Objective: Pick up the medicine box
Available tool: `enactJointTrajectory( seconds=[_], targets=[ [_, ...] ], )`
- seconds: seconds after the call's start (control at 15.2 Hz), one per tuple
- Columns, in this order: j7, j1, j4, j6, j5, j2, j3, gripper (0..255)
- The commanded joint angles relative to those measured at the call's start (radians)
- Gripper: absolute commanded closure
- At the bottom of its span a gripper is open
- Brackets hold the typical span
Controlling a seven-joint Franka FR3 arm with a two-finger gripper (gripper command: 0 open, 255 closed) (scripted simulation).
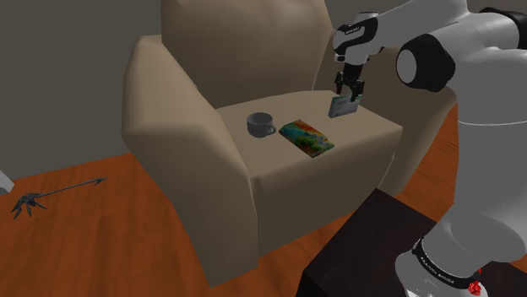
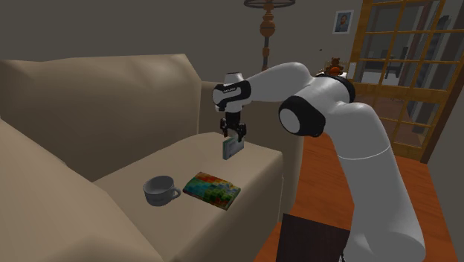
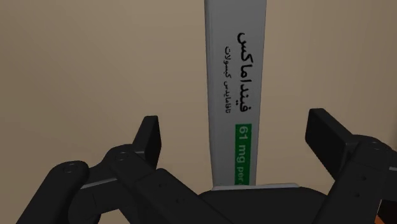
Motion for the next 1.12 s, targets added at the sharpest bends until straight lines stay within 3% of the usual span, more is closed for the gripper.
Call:
enactJointTrajectory(
  seconds=[0.0,0.13,0.2,0.79,1.06],
  targets=[
    [-0.005,0.002,-0.028,0.033,0.006,0.006,0.003,0],
    [-0.005,0.002,-0.028,0.033,0.006,0.006,0.003,0],
    [-0.005,0.002,-0.029,0.033,0.006,0.006,0.003,255],
    [-0.005,0.002,-0.028,0.033,0.006,0.006,0.003,255],
    [0.002,0.001,0.008,-0.014,-0.004,-0.007,-0.003,255]
  ],
)
